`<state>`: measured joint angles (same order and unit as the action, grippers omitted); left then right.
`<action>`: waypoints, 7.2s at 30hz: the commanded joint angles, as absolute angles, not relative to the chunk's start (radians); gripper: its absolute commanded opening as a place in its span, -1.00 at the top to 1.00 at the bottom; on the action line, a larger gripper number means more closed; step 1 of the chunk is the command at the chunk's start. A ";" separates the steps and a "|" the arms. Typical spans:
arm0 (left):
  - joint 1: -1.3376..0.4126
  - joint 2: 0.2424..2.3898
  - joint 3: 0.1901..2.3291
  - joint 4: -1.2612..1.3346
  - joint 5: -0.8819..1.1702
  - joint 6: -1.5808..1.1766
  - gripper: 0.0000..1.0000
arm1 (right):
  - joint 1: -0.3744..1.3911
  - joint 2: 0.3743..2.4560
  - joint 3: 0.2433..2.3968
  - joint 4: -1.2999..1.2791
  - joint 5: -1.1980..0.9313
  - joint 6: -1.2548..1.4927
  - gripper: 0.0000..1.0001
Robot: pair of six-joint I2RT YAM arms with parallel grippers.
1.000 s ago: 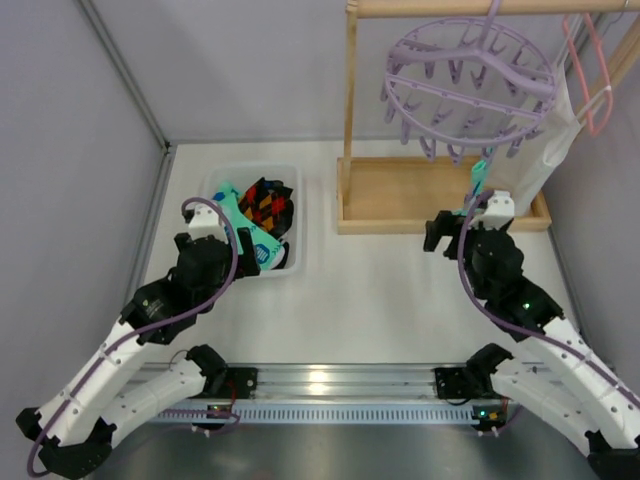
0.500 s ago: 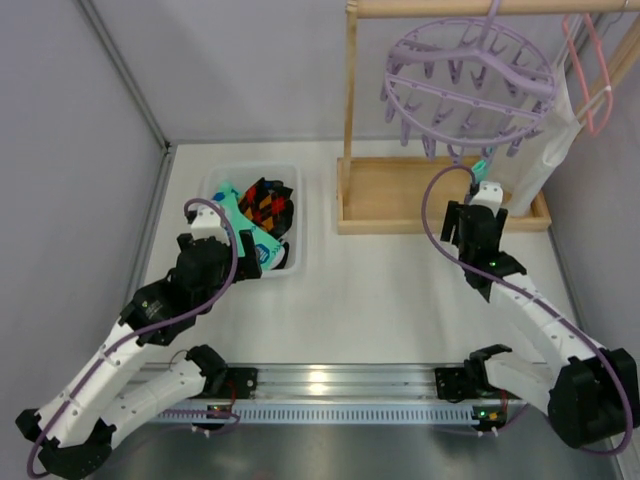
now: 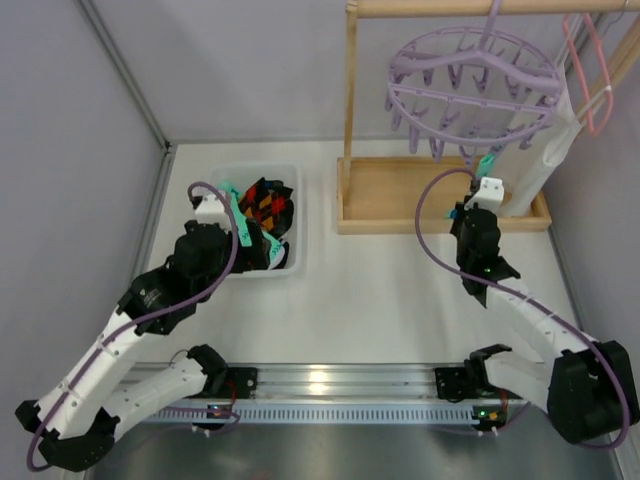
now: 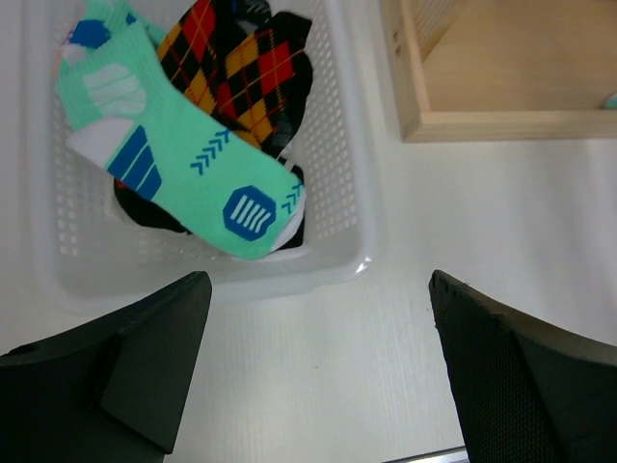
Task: Remove the socks clipped to the hanger
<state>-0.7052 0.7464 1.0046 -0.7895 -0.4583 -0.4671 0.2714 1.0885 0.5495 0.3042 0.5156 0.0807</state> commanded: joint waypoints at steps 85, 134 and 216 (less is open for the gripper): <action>-0.956 2.091 2.401 -0.420 -0.166 -0.181 -0.02 | 0.965 0.885 0.497 0.419 0.457 0.241 1.00; -0.528 1.040 1.299 -0.847 -0.687 -0.462 -0.97 | 0.877 1.188 0.880 0.177 0.052 0.123 1.00; -0.146 0.618 0.828 -0.592 -0.140 -0.302 -0.97 | 0.865 0.521 0.847 -0.699 0.841 0.341 -0.99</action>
<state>-0.1448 0.6628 0.8356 -0.6495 -0.1234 -0.3153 0.8722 0.6037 0.8383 -0.5606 0.7750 0.3099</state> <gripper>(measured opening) 0.984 0.993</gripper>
